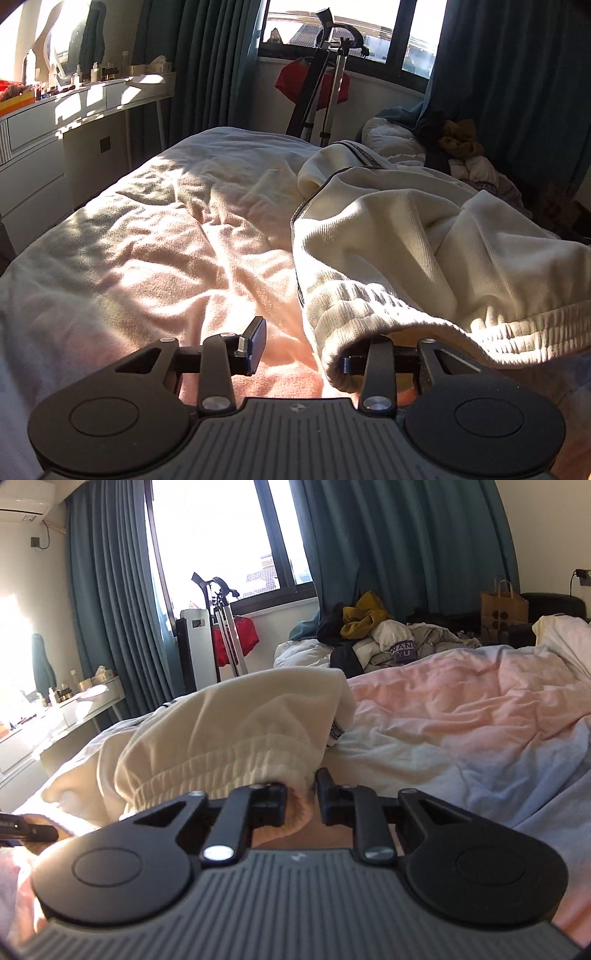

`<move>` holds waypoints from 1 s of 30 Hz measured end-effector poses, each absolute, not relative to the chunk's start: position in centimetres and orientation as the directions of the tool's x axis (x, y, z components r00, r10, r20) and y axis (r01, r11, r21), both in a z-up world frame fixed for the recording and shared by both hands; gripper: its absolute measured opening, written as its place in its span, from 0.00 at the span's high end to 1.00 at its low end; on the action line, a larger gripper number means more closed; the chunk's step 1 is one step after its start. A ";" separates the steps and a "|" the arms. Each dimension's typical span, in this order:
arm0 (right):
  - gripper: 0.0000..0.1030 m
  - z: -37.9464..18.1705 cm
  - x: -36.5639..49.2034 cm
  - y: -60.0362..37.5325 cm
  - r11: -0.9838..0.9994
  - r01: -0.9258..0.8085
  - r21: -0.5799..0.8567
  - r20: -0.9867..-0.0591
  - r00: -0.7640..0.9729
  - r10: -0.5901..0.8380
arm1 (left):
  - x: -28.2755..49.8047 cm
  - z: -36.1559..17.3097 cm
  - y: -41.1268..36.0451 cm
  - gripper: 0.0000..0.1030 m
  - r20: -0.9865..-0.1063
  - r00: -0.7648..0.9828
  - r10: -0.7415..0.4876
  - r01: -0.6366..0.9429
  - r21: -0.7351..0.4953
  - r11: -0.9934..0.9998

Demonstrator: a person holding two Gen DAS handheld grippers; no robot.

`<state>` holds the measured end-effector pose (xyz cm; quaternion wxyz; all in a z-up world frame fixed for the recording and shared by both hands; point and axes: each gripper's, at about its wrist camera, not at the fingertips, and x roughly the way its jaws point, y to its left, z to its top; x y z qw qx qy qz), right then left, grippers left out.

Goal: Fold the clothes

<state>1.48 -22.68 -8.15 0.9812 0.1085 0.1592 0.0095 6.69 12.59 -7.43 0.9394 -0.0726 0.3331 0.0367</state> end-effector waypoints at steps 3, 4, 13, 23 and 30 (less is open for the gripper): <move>0.85 -7.5 1.0 -22.3 0.982 0.007 0.189 -0.285 0.957 0.048 | 7.0 -7.8 12.6 0.66 -0.596 0.803 0.029 -0.121 -0.116 0.986; 0.86 -7.5 1.0 -22.3 0.982 0.008 0.189 -0.299 0.953 0.049 | 7.3 -7.7 12.8 0.72 -0.579 0.815 0.024 -0.120 -0.128 0.984; 0.86 -6.9 -1.3 -20.5 0.943 -0.067 0.326 -0.393 0.898 0.200 | 8.3 -1.0 17.4 0.92 -0.454 0.891 -0.001 -0.127 -0.251 0.960; 0.86 -4.5 -3.6 -9.1 0.856 -0.294 0.426 -0.304 0.845 0.441 | 10.6 9.3 27.1 0.92 -0.371 0.922 0.113 -0.195 -0.192 0.962; 0.85 -4.5 -0.9 1.5 0.759 -0.501 0.416 -0.274 0.726 0.630 | 14.0 8.8 37.2 0.92 -0.397 0.881 0.255 -0.326 -0.122 0.937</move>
